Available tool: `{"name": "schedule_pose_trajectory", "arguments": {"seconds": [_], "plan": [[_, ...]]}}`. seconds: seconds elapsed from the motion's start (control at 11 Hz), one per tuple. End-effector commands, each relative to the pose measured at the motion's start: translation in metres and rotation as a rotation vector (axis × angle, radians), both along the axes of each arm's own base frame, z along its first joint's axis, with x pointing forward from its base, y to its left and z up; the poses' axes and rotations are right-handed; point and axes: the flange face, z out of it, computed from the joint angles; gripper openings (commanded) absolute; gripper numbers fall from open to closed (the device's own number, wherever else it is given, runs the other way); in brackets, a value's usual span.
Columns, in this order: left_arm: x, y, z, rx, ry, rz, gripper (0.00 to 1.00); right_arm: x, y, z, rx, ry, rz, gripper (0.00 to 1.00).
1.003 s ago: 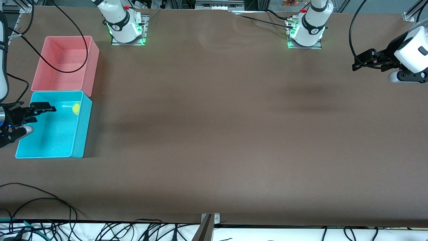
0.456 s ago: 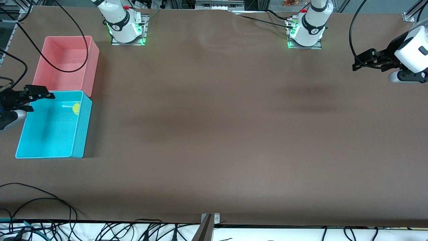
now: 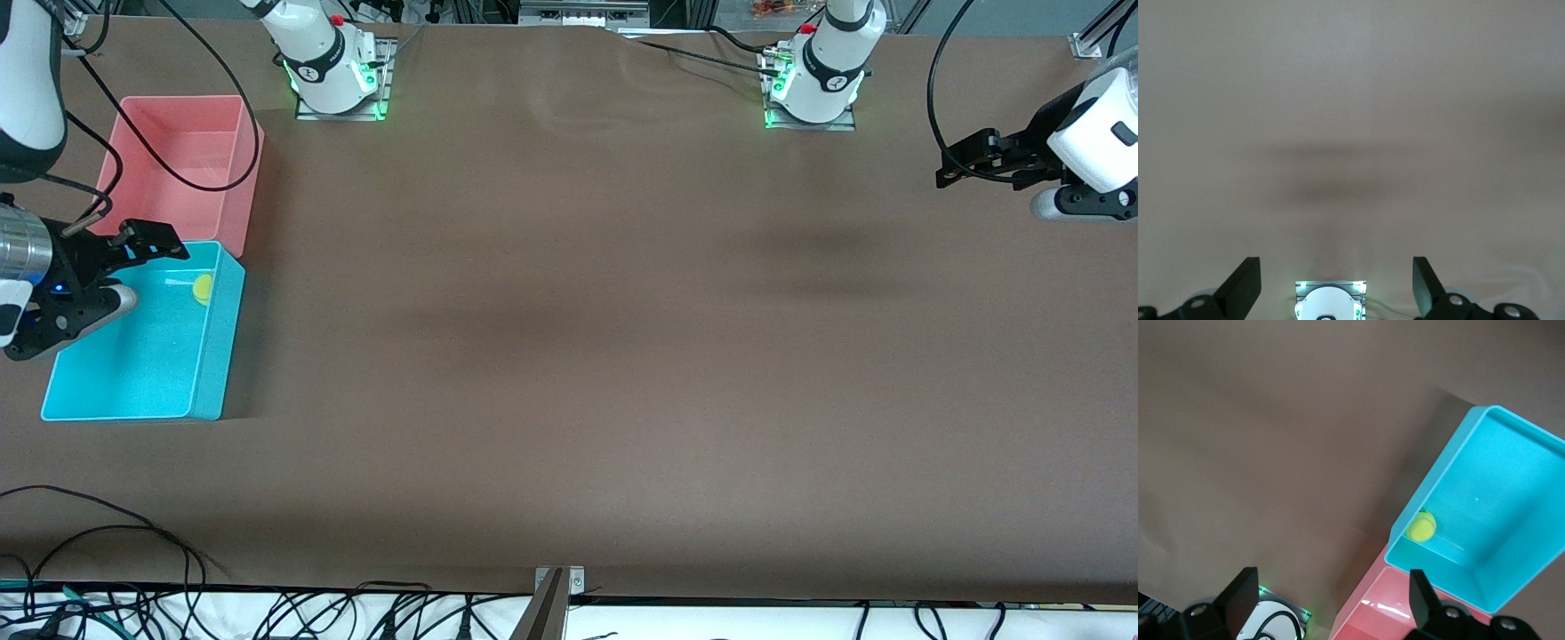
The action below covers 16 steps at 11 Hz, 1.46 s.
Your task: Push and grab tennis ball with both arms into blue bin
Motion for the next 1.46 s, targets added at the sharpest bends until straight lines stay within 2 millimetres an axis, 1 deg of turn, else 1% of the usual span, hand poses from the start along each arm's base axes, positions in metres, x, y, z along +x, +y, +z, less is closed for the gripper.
{"name": "schedule_pose_trajectory", "arguments": {"seconds": [0.0, 0.09, 0.27, 0.36, 0.46, 0.55, 0.64, 0.73, 0.82, 1.0, 1.09, 1.19, 1.28, 1.37], "plan": [[-0.003, -0.003, 0.008, -0.014, -0.012, 0.002, 1.00, -0.020, -0.032, 0.014, -0.074, -0.044, -0.103, 1.00], [-0.002, -0.001, 0.008, -0.018, -0.015, 0.001, 1.00, -0.025, -0.045, 0.012, -0.072, -0.053, -0.136, 1.00], [-0.003, -0.005, 0.009, -0.017, -0.015, 0.001, 1.00, -0.039, -0.066, 0.004, -0.060, -0.074, -0.199, 1.00], [-0.003, -0.002, 0.008, -0.018, -0.014, -0.001, 1.00, -0.043, -0.066, 0.002, -0.072, -0.087, -0.214, 1.00], [-0.002, -0.001, 0.008, -0.024, -0.015, 0.005, 1.00, -0.047, -0.070, 0.000, -0.074, -0.083, -0.297, 1.00], [-0.004, -0.003, 0.008, -0.020, -0.010, 0.005, 1.00, -0.055, -0.072, -0.006, -0.055, -0.061, -0.374, 1.00], [-0.002, -0.001, 0.008, -0.019, -0.015, 0.000, 1.00, -0.063, -0.080, -0.012, -0.045, -0.042, -0.433, 1.00], [-0.002, 0.000, 0.008, -0.023, -0.018, 0.002, 1.00, -0.066, -0.081, -0.011, -0.062, -0.041, -0.505, 1.00], [-0.003, -0.002, 0.009, -0.020, -0.018, 0.000, 1.00, -0.068, -0.082, -0.011, -0.084, -0.059, -0.577, 1.00], [-0.002, -0.001, 0.008, -0.023, -0.016, 0.002, 1.00, -0.063, -0.086, -0.008, -0.079, -0.120, -0.590, 1.00], [-0.003, 0.000, 0.009, -0.023, -0.018, 0.005, 1.00, -0.062, -0.085, -0.006, -0.094, -0.146, -0.548, 1.00], [-0.003, 0.000, 0.009, -0.019, -0.017, 0.000, 1.00, -0.061, -0.068, 0.000, -0.111, -0.173, -0.426, 1.00], [-0.002, 0.000, 0.008, -0.025, -0.017, 0.001, 1.00, -0.066, -0.055, 0.003, -0.108, -0.173, -0.410, 1.00], [-0.002, 0.000, 0.008, -0.025, -0.015, 0.004, 1.00, -0.075, -0.054, 0.002, -0.109, -0.170, -0.434, 1.00]]}}
